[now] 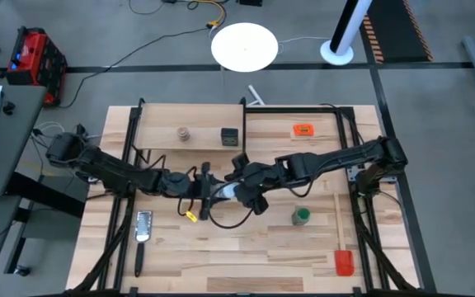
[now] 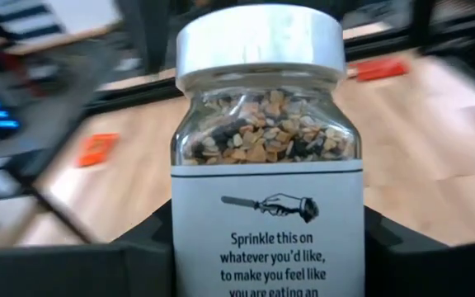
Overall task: Shelf spices
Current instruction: Put the white seasoning bottle on the shelf
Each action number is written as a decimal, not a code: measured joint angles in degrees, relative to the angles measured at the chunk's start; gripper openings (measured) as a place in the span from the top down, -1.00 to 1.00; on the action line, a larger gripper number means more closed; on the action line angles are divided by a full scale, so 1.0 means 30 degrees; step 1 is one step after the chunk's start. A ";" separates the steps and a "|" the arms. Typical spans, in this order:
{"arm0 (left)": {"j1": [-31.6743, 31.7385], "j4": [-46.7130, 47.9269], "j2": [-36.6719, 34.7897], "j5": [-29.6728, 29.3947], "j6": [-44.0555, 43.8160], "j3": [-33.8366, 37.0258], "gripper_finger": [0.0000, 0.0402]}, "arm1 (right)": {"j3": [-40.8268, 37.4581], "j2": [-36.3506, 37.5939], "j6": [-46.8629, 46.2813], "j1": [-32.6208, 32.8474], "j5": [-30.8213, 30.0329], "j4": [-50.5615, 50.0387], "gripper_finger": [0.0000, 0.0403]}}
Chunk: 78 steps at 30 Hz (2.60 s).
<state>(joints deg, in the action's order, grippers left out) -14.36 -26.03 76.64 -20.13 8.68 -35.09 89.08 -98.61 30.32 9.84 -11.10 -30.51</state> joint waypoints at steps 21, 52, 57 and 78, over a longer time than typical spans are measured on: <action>-0.2159 -0.0530 -0.0175 -0.9401 0.3699 0.0035 0.14 | 0.0070 0.0639 -0.2024 -0.0683 0.0096 0.1392 -0.30; -0.2152 -0.2332 -0.0189 -0.8707 0.7077 -0.0861 0.14 | 0.0029 0.0591 -0.0646 -0.0661 0.0242 0.3253 -0.50; -0.2152 -0.2409 -0.0189 -0.8703 0.7077 -0.0861 0.14 | 0.0029 0.0591 -0.0450 -0.0661 0.0242 0.3357 -0.50; -0.2144 -0.1709 -0.0189 -0.9134 0.6739 -0.1830 0.12 | 0.0029 0.0578 0.0538 -0.0707 0.0176 0.3678 -0.03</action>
<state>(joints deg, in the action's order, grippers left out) -20.80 -31.16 76.07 -47.53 28.90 -40.58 89.17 -96.87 31.94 7.72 -10.57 -19.48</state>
